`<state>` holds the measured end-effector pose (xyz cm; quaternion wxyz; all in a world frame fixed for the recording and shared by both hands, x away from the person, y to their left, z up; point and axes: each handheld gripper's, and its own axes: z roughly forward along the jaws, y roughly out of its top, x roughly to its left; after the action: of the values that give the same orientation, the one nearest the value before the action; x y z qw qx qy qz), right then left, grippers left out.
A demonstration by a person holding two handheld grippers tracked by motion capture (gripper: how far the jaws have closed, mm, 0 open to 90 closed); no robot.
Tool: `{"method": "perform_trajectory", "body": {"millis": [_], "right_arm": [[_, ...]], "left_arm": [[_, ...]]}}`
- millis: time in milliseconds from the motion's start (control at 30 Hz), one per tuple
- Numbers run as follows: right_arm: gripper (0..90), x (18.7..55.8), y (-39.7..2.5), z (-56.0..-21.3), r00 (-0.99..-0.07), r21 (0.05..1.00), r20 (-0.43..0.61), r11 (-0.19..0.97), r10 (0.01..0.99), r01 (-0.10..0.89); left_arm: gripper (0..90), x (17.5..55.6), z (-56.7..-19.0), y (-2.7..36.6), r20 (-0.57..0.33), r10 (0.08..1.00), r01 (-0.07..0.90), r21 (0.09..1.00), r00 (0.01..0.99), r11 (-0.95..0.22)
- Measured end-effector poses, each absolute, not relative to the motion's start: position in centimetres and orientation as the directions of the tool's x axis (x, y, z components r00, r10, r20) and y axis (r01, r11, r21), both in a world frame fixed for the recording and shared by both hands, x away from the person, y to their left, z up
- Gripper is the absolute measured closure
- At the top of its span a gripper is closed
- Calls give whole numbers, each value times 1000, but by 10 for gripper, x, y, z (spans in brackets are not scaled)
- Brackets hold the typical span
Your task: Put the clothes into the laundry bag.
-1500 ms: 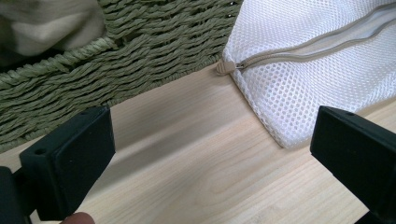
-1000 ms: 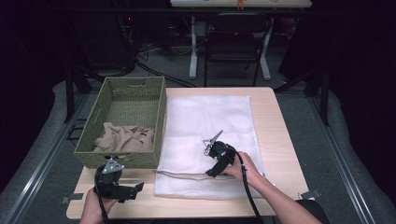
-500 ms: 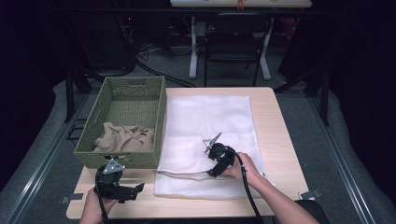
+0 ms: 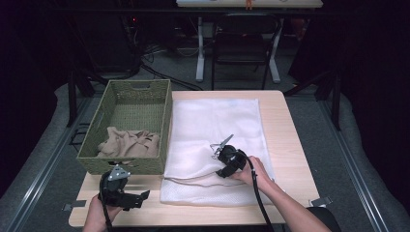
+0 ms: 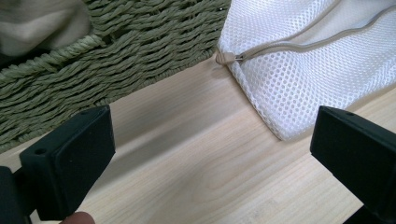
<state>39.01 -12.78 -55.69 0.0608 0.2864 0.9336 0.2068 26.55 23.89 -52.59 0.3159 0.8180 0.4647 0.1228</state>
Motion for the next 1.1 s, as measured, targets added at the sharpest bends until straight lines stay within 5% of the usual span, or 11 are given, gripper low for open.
{"method": "perform_trajectory", "body": {"millis": [567, 1100], "right_arm": [[825, 390, -132, -553, -808, 460, 8, 715, 590, 527], [854, 390, -139, -527, -802, 548, 23, 664, 597, 509]], "left_arm": [[1, 266, -526, 239, -83, 843, 684, 630, 531, -368], [4, 269, -528, 241, -131, 829, 694, 626, 544, -357]]}}
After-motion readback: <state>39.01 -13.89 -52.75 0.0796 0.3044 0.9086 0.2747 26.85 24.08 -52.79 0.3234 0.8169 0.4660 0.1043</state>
